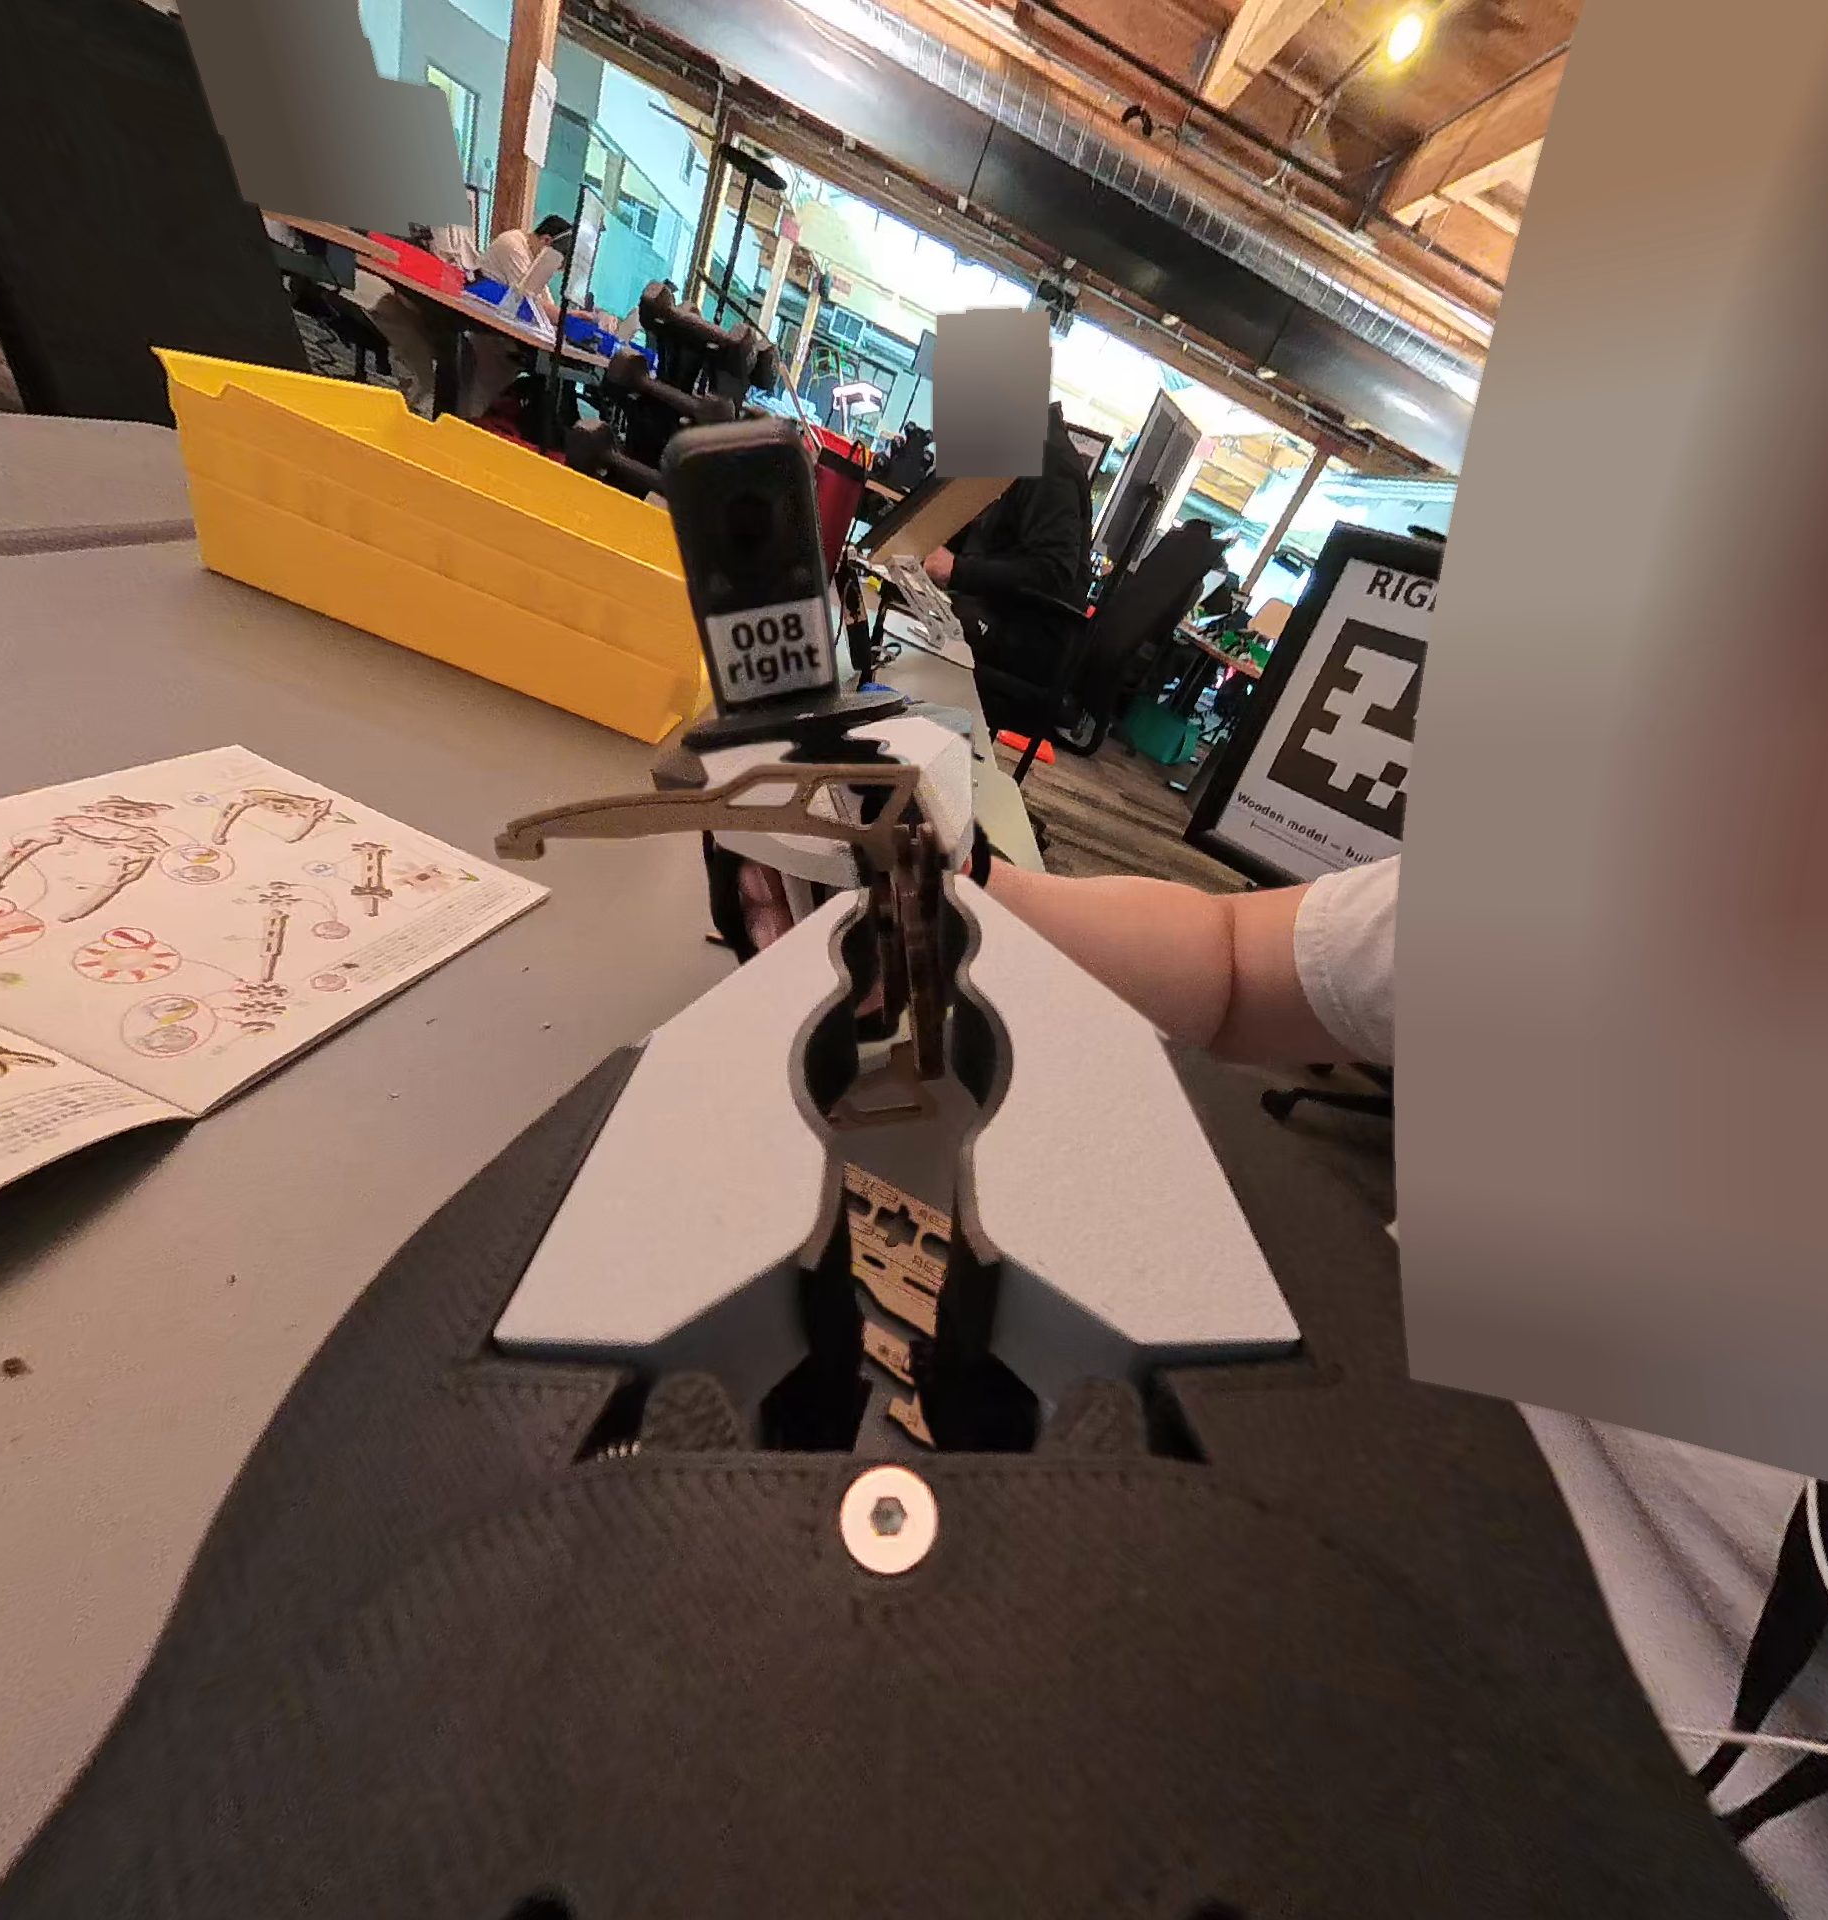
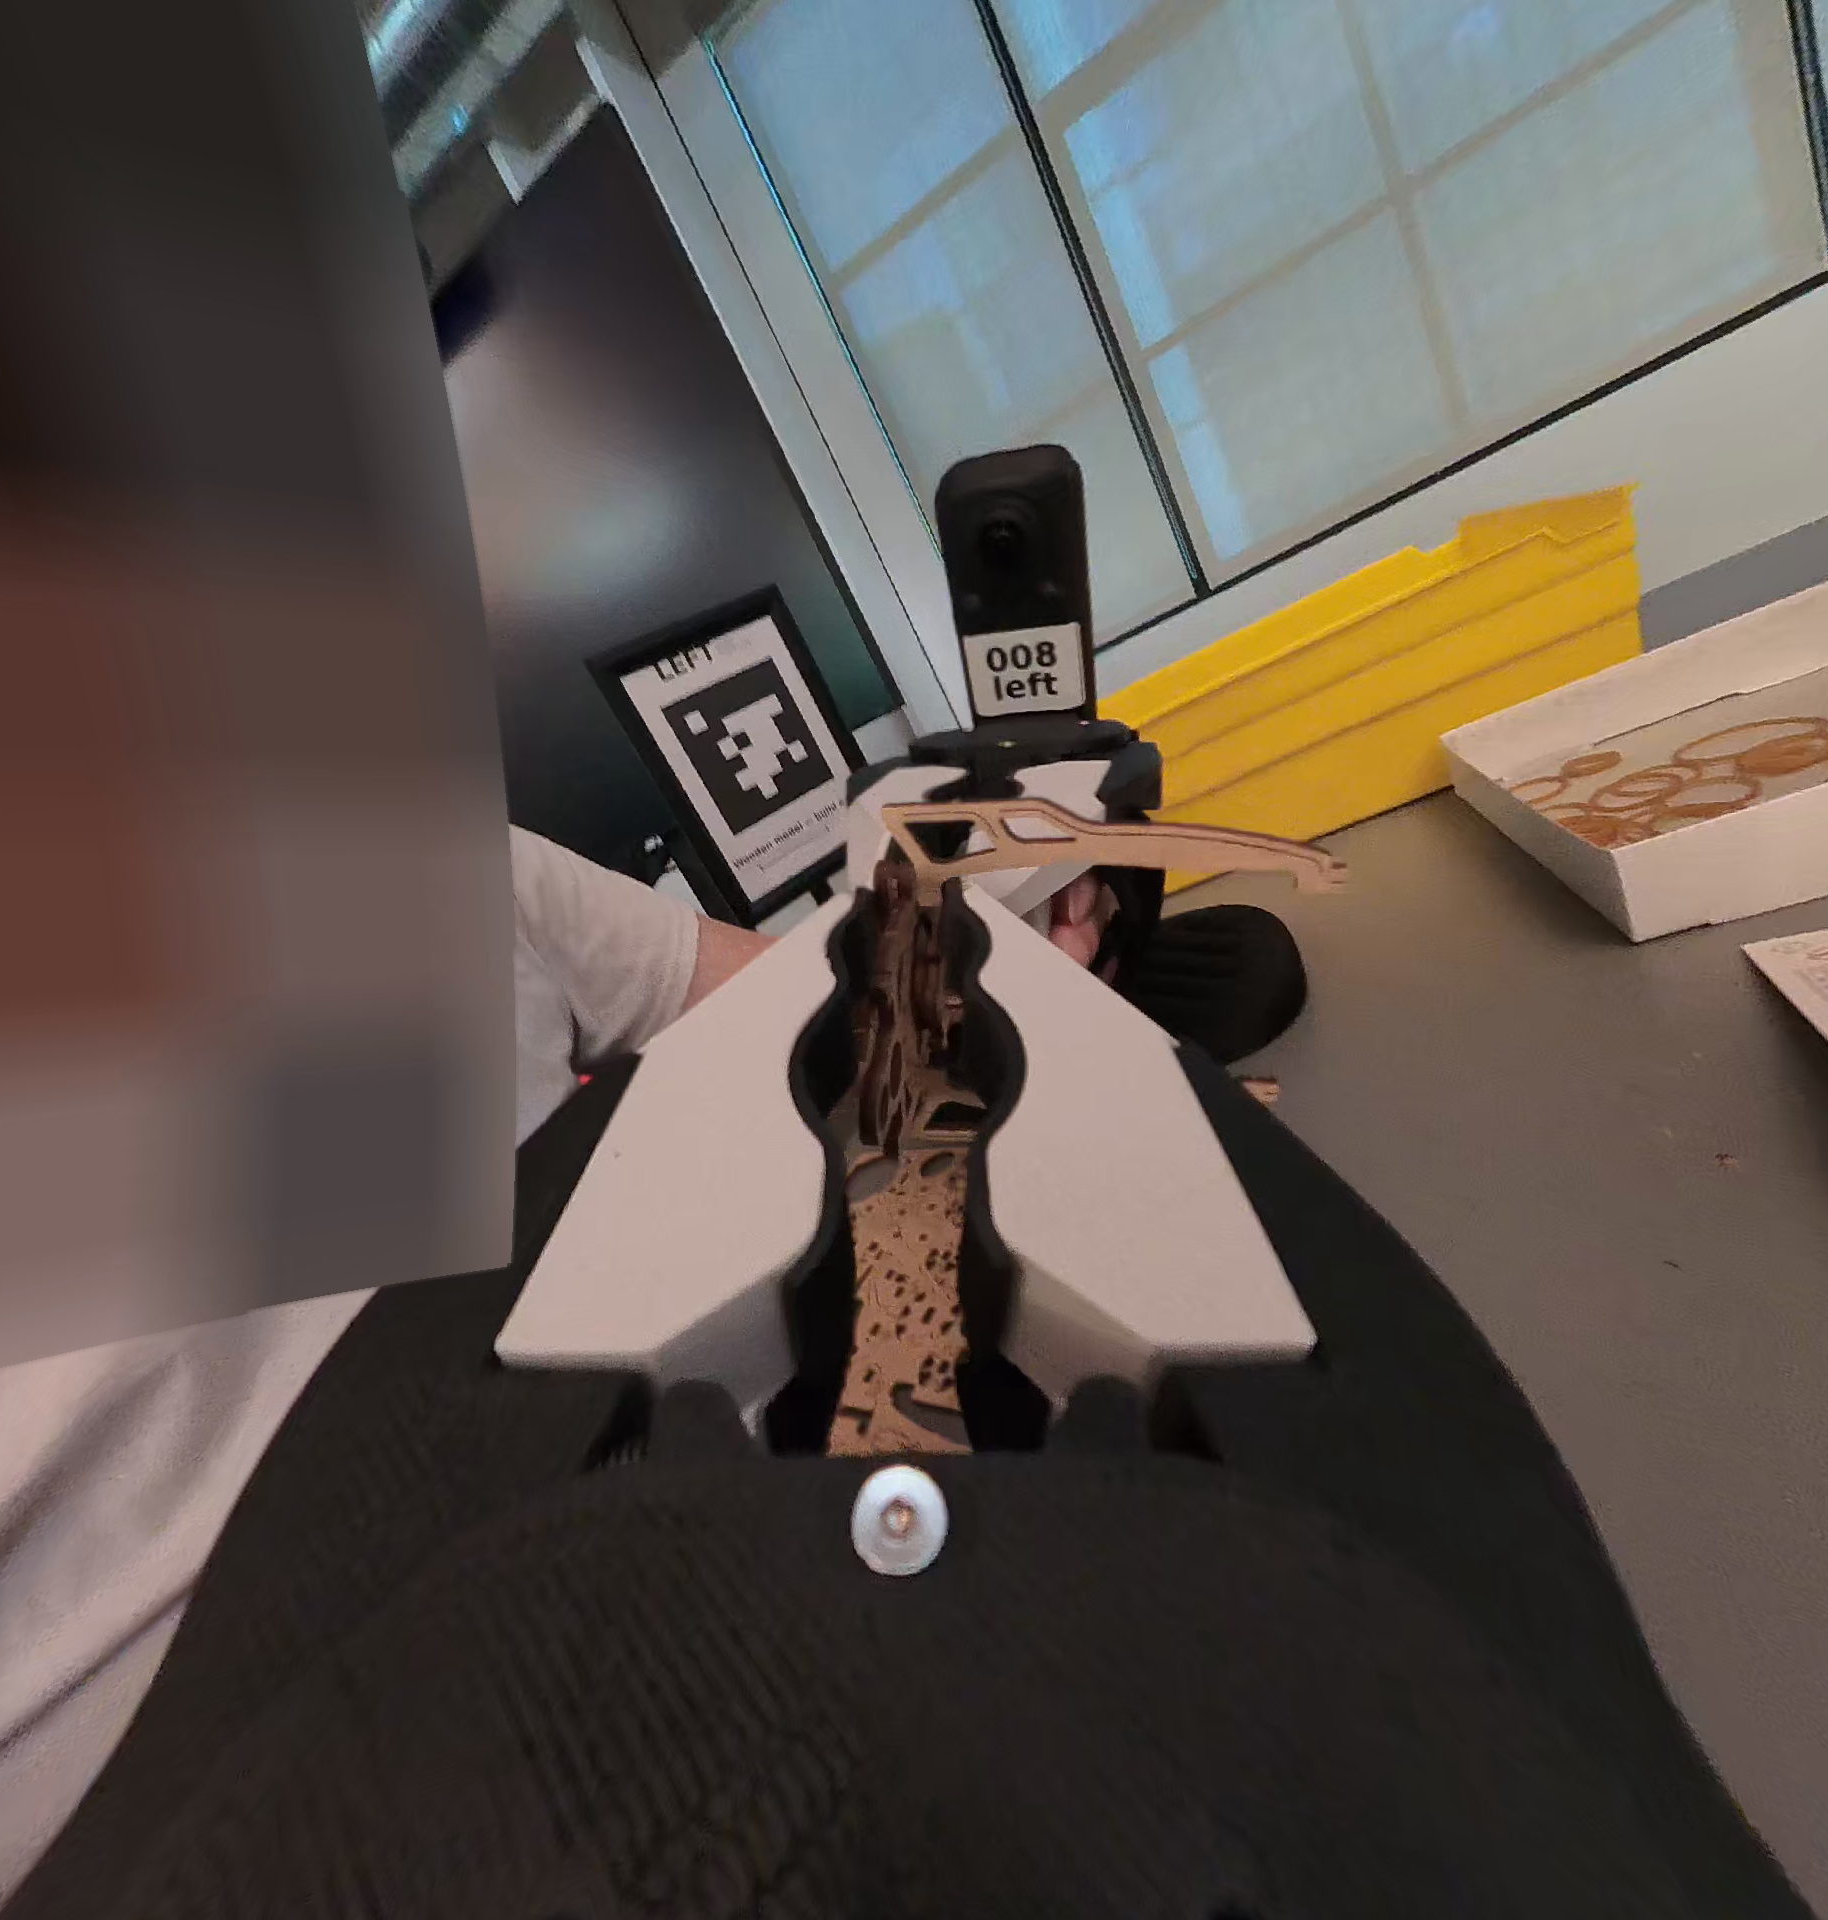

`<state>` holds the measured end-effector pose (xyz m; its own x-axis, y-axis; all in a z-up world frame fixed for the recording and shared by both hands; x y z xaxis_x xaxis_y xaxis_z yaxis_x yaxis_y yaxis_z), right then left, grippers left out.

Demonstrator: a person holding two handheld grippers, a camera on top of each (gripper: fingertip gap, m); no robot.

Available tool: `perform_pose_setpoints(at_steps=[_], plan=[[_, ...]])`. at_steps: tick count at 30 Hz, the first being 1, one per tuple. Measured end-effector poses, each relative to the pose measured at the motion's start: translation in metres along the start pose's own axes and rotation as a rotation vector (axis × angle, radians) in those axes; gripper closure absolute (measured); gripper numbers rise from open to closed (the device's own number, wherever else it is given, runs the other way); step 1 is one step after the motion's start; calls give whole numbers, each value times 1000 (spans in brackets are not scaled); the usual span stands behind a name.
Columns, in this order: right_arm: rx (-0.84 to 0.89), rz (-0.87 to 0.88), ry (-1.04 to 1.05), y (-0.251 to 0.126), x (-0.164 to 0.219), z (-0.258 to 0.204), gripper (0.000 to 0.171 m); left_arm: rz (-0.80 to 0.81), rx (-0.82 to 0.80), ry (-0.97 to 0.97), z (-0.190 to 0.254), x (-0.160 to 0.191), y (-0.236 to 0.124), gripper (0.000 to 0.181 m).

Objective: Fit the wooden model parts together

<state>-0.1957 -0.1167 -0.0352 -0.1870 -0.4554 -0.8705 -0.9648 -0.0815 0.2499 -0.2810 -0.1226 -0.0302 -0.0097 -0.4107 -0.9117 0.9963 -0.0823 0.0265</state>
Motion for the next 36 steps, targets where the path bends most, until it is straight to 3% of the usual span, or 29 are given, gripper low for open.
perform_pose_setpoints(at_steps=[8,17,30,36], plan=[[40,-66,-121,0,0,-8,161,-24,19,21,4,4,3,172],[17,-46,-80,1,-1,-8,161,-25,-8,86,6,2,1,172],[22,-40,-18,0,0,-1,161,-7,33,-56,0,2,-1,172],[42,-42,173,-6,10,15,161,-48,6,-180,-14,10,-1,172]])
Point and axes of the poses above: each gripper's, where its closed fingertips meet, y out along the fingers, x out of its underside, z = x × y across the jaws, the point moved 5 cm from there along -y, back along the fingers, and after that the axes turned 2 degrees about -y, right-handed, at the moved point
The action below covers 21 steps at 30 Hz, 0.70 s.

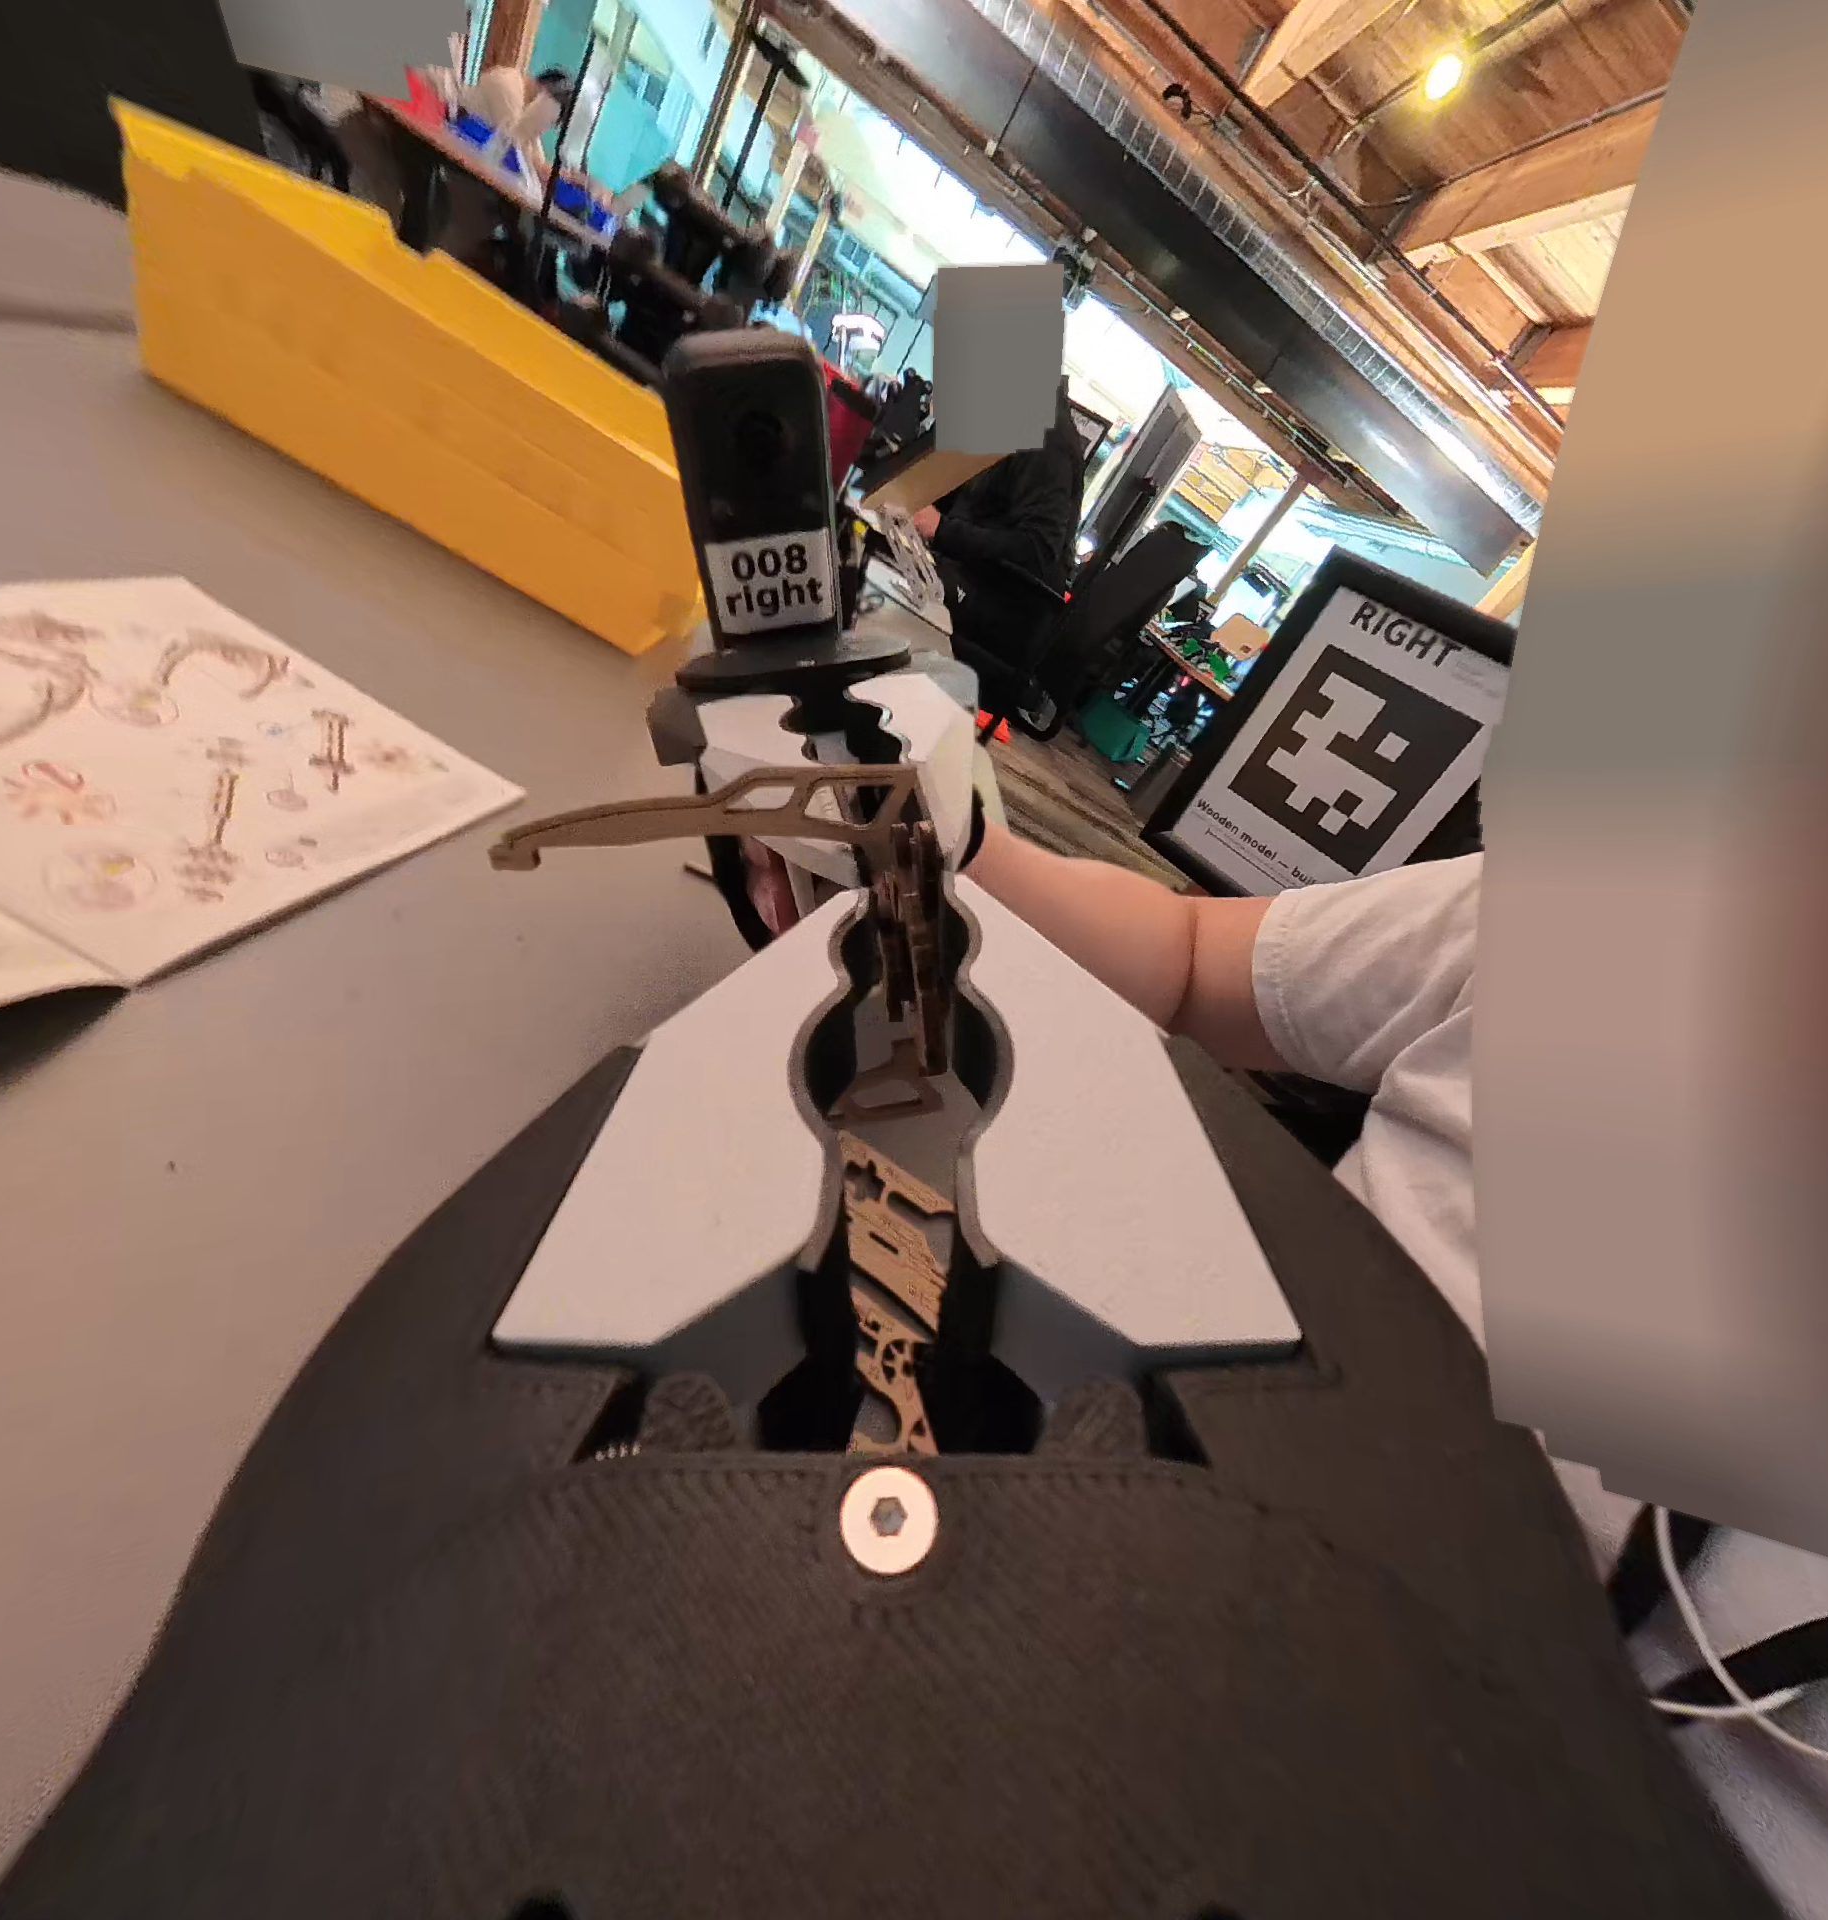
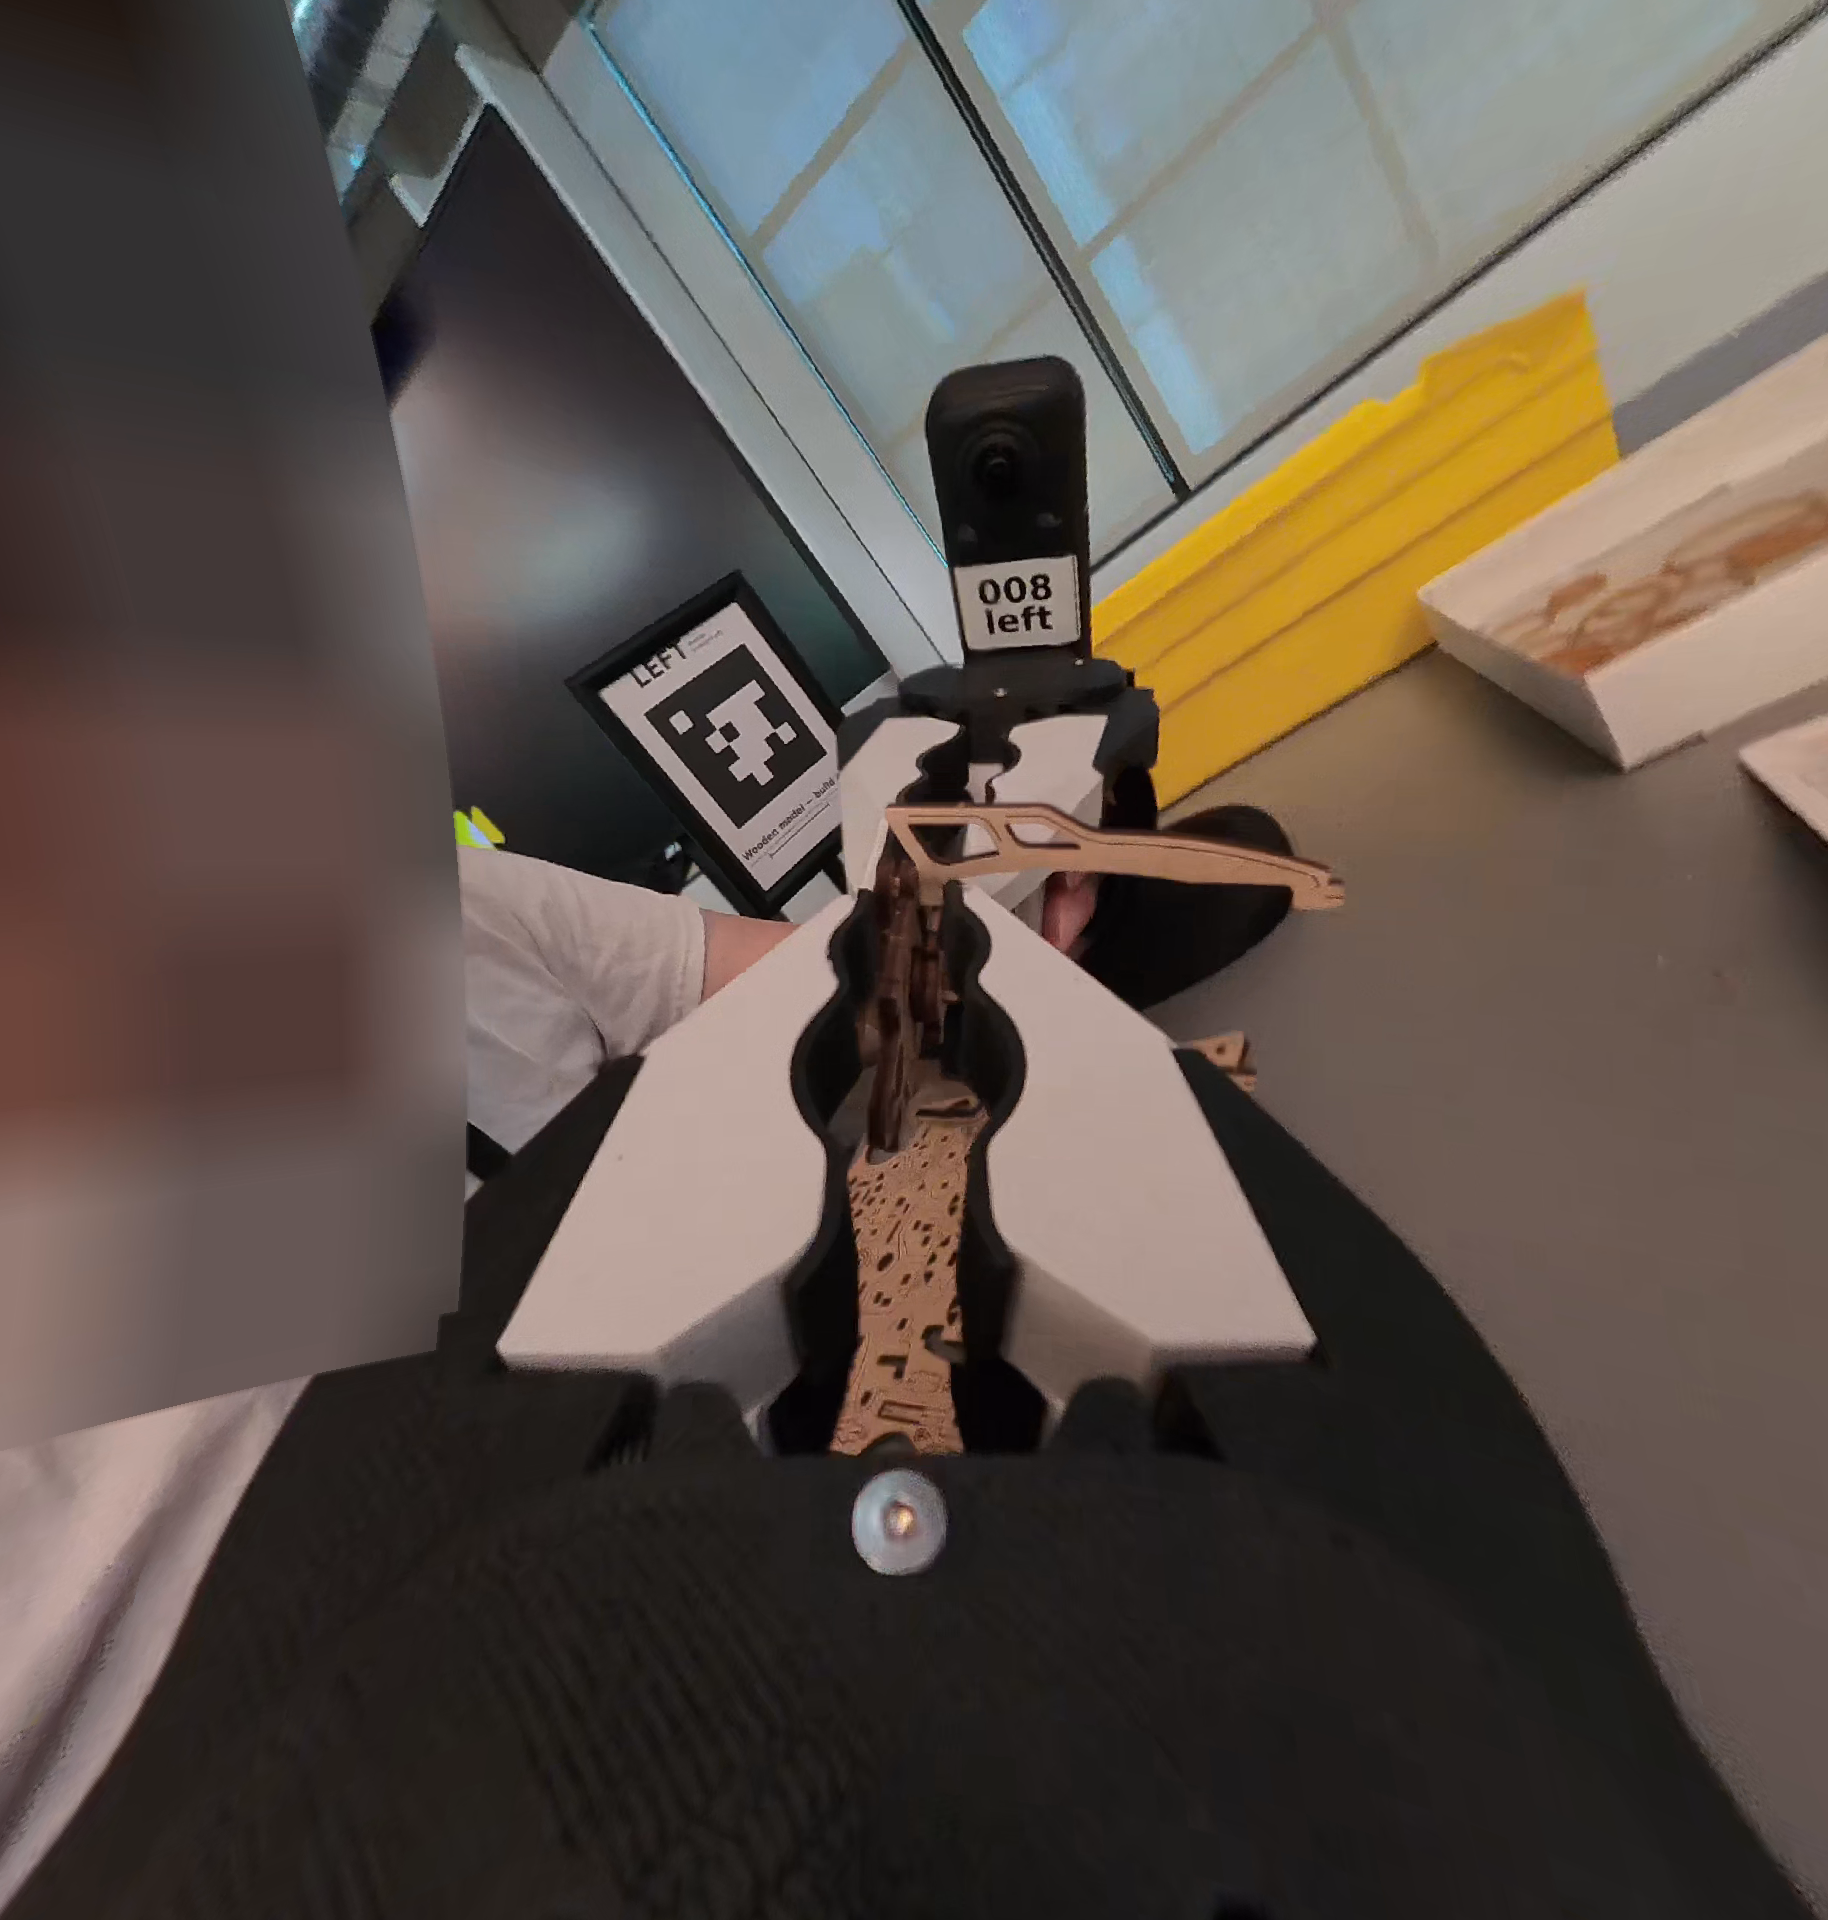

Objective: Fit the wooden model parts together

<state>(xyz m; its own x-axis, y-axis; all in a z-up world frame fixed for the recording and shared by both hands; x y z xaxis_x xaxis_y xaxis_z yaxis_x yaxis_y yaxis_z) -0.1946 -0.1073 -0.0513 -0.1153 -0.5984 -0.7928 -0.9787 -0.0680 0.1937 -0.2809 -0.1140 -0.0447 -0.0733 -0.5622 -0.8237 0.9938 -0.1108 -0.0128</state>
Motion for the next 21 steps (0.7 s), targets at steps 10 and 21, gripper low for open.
perform_pose_setpoints(at_steps=[10,21], plan=[[34,27,82,0,8,16,161,-83,-46,-132,-20,8,-5,163],[-14,147,179,-12,-1,22,161,-131,-64,-107,-23,12,-7,167]])
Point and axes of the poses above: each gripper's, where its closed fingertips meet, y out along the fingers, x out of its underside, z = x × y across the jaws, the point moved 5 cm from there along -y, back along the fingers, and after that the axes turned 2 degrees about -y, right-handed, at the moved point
